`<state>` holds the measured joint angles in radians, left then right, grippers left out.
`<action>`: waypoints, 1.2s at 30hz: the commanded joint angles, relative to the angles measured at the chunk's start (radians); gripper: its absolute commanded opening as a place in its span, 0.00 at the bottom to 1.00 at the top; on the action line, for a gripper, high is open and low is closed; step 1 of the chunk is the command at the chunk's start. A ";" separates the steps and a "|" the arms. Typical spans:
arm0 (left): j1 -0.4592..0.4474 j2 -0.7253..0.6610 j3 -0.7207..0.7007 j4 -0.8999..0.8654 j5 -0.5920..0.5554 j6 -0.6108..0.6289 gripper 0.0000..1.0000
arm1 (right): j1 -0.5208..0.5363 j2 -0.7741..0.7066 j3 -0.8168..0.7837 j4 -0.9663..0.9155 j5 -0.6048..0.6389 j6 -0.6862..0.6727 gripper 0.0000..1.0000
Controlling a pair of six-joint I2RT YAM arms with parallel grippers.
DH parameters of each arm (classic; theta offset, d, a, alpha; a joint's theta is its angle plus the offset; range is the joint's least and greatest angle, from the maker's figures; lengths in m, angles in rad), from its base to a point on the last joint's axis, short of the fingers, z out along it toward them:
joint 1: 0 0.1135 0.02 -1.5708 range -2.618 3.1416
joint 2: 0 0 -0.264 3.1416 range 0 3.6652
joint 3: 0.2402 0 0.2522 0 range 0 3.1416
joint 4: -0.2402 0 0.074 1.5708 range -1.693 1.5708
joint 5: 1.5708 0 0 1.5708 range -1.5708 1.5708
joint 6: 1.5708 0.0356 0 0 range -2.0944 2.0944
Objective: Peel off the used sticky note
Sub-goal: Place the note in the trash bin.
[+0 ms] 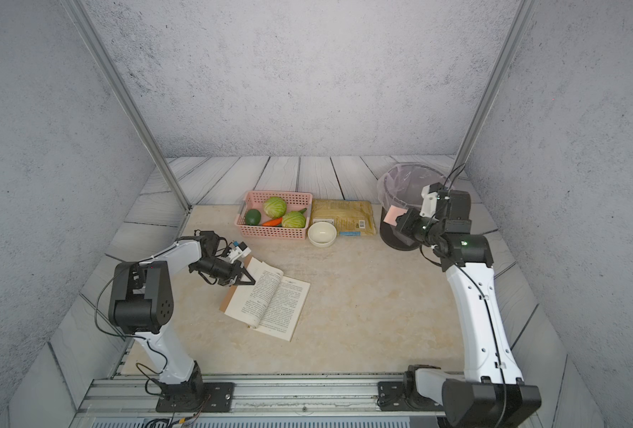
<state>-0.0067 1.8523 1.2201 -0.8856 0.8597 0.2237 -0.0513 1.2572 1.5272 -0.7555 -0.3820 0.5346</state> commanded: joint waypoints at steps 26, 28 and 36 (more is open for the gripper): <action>0.008 0.015 -0.003 0.002 -0.011 0.017 0.00 | -0.144 0.835 0.852 -0.156 0.165 -0.036 0.51; 0.008 0.015 -0.003 0.001 -0.010 0.018 0.00 | -0.144 0.824 0.851 -0.155 0.167 -0.039 0.67; 0.007 0.015 -0.003 0.002 -0.008 0.019 0.00 | -0.144 0.700 0.803 -0.117 0.133 -0.033 0.92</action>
<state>-0.0067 1.8526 1.2201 -0.8864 0.8639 0.2241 -0.1947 2.0422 2.3352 -0.8837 -0.2321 0.5007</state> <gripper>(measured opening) 0.081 0.916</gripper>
